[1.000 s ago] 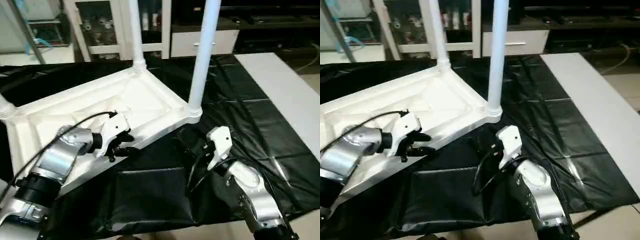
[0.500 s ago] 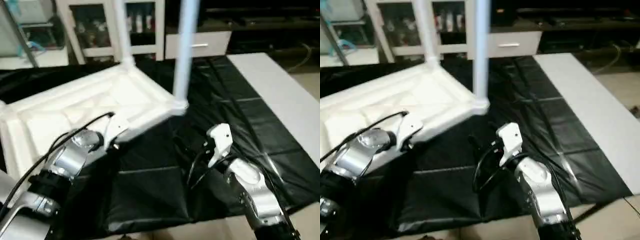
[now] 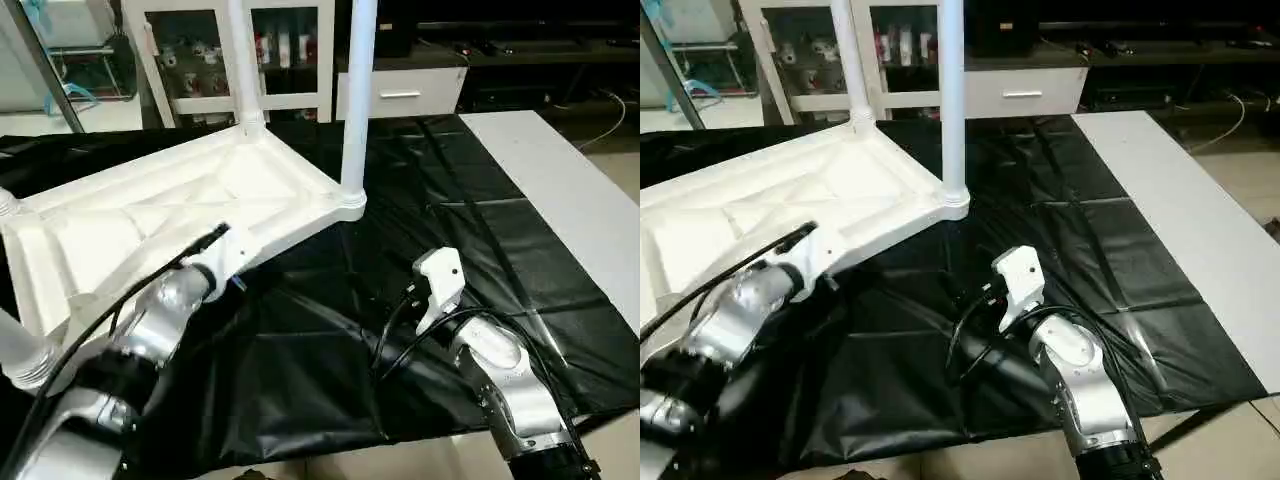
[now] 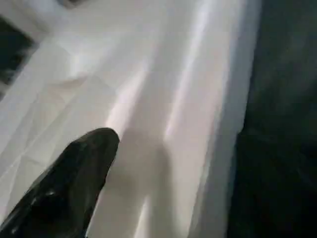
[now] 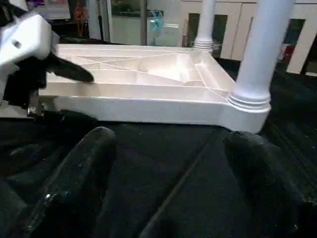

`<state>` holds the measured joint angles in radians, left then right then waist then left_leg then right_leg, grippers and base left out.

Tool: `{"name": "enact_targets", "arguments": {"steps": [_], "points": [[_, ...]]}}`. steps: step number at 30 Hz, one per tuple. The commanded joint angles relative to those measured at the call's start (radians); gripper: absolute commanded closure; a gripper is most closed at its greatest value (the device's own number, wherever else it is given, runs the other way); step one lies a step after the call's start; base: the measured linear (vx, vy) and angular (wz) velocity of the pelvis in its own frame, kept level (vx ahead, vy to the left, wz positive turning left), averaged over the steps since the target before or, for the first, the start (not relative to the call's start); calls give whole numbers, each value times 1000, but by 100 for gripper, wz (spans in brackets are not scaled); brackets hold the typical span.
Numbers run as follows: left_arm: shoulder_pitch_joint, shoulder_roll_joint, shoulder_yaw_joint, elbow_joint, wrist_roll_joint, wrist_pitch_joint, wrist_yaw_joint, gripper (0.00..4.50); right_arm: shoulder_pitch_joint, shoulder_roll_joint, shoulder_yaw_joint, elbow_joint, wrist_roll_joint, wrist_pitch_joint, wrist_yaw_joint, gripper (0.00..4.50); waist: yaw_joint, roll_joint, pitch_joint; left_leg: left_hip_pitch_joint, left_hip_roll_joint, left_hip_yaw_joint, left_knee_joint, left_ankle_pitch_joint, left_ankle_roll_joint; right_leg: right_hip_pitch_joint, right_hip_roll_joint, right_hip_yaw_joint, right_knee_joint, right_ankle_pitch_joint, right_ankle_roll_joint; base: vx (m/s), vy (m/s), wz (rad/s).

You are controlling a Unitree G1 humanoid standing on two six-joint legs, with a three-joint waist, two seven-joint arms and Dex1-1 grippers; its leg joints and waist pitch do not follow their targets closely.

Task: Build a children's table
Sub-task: Rotate table base

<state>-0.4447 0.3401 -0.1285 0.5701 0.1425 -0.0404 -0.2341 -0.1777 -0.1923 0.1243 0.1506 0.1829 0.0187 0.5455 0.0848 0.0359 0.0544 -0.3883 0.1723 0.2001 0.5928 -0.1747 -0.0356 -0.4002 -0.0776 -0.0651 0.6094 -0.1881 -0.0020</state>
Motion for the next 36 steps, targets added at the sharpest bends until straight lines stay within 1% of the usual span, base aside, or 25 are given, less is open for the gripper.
{"name": "enact_targets", "arguments": {"steps": [1,2,3,4,5,6,7,8,9,10,11,12,13,14,15,16,18,21,22,23,26,27,29,31,36], "points": [[29,-27,72,-80,-82,-118,35,2,6,1,1,-23,2,-3,6,68,2,-7,-64,13,68,-45,-81,-307,15,36,-87,49,-95,-316,-155,0,0,0],[83,-57,116,-163,-125,-190,53,2,11,3,-3,-28,8,-8,7,68,6,-3,-68,21,67,-42,-75,-311,19,27,-80,51,-90,-284,-166,0,0,0],[83,-57,116,-163,-125,-190,53,2,11,3,-3,-28,8,-8,7,68,4,-6,-69,11,68,-42,-78,-289,29,35,-77,49,-83,-228,-174,0,0,0],[146,-69,135,-260,-133,-273,84,2,14,6,-8,-32,16,-13,9,68,6,-4,-69,13,65,-39,-76,-283,36,31,-74,49,-84,-217,-171,0,0,0],[212,-68,147,-352,-106,-361,144,2,17,9,-14,-35,24,-17,9,68,2,-4,-71,5,71,-43,-76,-262,48,38,-77,49,-75,-161,-177,0,0,0],[308,-67,172,-485,-43,-455,251,2,20,11,-22,-38,36,-22,12,68,1,-8,-72,7,73,-42,-74,-251,61,39,-73,46,-74,-130,-177,0,0,0],[332,-67,182,-518,-15,-463,290,2,20,12,-24,-38,38,-24,13,68,-5,-11,-72,4,75,-43,-73,-241,70,43,-75,46,-69,-104,-180,0,0,0],[353,-64,187,-554,20,-468,323,2,20,11,-25,-36,40,-26,15,68,-6,-7,-69,7,71,-37,-71,-237,82,38,-69,45,-74,-113,-175,0,0,0],[365,-60,189,-574,43,-473,343,2,20,11,-26,-34,42,-28,17,68,-10,-20,-67,11,69,-32,-70,-245,87,34,-64,47,-78,-134,-171,0,0,0],[375,-60,195,-601,68,-473,364,2,19,11,-27,-32,42,-28,18,68,-2,-12,-64,15,69,-34,-71,-258,81,32,-69,48,-81,-198,-161,0,0,0],[383,-72,212,-620,88,-481,369,2,20,11,-28,-30,43,-29,19,68,-2,-22,-59,17,71,-33,-75,-283,67,27,-65,48,-89,-263,-141,0,0,0],[383,-72,212,-620,88,-481,369,2,20,11,-28,-30,43,-29,19,68,2,-15,-56,21,72,-37,-79,-307,44,24,-67,49,-91,-314,-125,0,0,0],[390,-102,253,-658,118,-483,371,2,17,10,-30,-25,44,-30,23,68,0,-27,-55,20,71,-36,-81,-319,35,23,-65,49,-94,-332,-117,0,0,0],[389,-113,269,-667,125,-485,370,2,14,11,-31,-22,45,-31,25,68,-2,-20,-52,21,73,-41,-86,-349,14,24,-68,50,-95,-360,-108,0,0,0],[388,-121,291,-680,138,-476,387,2,6,11,-32,-16,47,-32,30,68,-6,-29,-52,23,72,-41,-87,-378,-1,21,-68,51,-97,-386,-96,0,0,0],[386,-126,304,-686,147,-470,399,2,0,12,-32,-11,49,-33,33,68,-6,-29,-53,24,72,-43,-87,-386,-9,21,-69,51,-98,-388,-92,0,0,0],[391,-139,338,-712,144,-447,445,2,-15,13,-33,-1,51,-36,37,68,-11,-42,-52,25,69,-45,-88,-412,-21,19,-68,51,-99,-385,-82,0,0,0],[414,-138,357,-744,146,-430,507,2,-30,16,-42,14,57,-38,46,68,-21,-55,-52,24,68,-44,-85,-411,-13,16,-68,52,-100,-375,-86,0,0,0],[424,-141,364,-762,157,-424,525,2,-35,15,-44,22,59,-42,51,68,-21,-53,-53,23,67,-45,-84,-405,-11,17,-69,52,-96,-367,-89,0,0,0],[430,-144,369,-773,166,-420,536,2,-39,13,-44,28,60,-44,53,68,-22,-63,-54,20,69,-45,-85,-390,-3,19,-70,52,-95,-358,-92,0,0,0],[437,-178,404,-810,209,-412,544,2,-49,9,-45,42,64,-48,61,68,-23,-63,-57,23,71,-44,-84,-385,-8,16,-65,52,-95,-319,-96,0,0,0],[438,-186,420,-833,229,-407,550,2,-56,7,-49,48,68,-47,66,68,-25,-90,-59,20,72,-43,-84,-374,-2,22,-66,51,-91,-302,-98,0,0,0],[437,-188,432,-856,249,-399,561,2,-65,7,-53,57,71,-46,70,68,-21,-80,-58,22,74,-45,-84,-362,1,20,-70,51,-89,-284,-111,0,0,0],[434,-181,439,-878,267,-391,571,2,-72,6,-55,67,73,-47,73,68,-23,-93,-57,22,74,-44,-85,-365,0,20,-66,50,-88,-269,-109,0,0,0],[415,-144,428,-926,312,-385,564,2,-87,10,-57,90,72,-54,87,68,-21,-99,-55,26,73,-45,-85,-397,-13,16,-66,51,-89,-275,-103,0,0,0]]}}
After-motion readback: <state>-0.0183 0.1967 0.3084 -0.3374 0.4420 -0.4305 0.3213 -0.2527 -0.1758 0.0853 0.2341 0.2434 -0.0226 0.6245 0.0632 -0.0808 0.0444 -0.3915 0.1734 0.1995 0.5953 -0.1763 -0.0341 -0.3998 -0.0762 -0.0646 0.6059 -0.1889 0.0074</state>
